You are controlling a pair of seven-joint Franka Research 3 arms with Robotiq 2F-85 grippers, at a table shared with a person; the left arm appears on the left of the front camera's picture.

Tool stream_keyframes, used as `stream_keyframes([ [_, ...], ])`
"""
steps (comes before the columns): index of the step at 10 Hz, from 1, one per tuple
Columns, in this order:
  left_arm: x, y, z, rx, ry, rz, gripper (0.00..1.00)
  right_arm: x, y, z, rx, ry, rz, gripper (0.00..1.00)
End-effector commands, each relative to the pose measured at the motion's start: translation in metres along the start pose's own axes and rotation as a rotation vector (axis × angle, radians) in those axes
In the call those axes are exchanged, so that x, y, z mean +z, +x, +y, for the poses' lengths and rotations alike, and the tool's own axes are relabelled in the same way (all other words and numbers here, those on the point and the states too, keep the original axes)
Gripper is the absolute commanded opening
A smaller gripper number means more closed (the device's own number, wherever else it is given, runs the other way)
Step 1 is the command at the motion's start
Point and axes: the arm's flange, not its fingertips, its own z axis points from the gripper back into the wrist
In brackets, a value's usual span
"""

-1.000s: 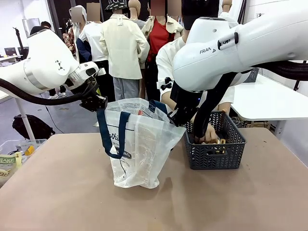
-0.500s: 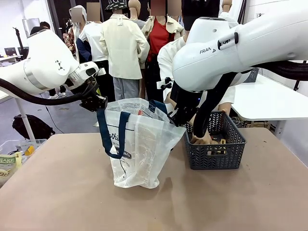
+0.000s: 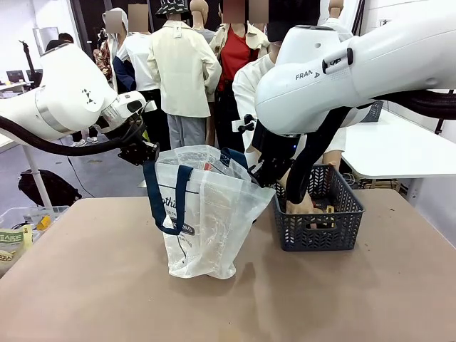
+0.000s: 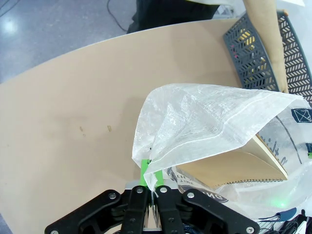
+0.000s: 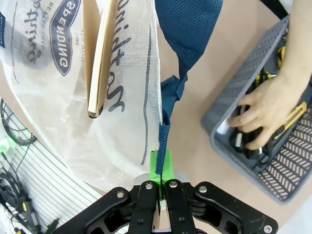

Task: Transfer purchased items from the store into the shopping bag.
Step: Move the Reusable shopping bag to the right side of the table.

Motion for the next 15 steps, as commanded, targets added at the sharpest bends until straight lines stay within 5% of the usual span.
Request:
stream_keyframes([
  [1,0.0035,-0.0009,0.0031,0.011,0.003,0.002,0.0,-0.0005,-0.0046,-0.0021,-0.014,0.006,0.002,0.0],
  [15,0.0035,-0.0009,0.0031,0.011,0.003,0.002,0.0,-0.0005,-0.0046,-0.0021,-0.014,0.006,0.002,0.0],
])
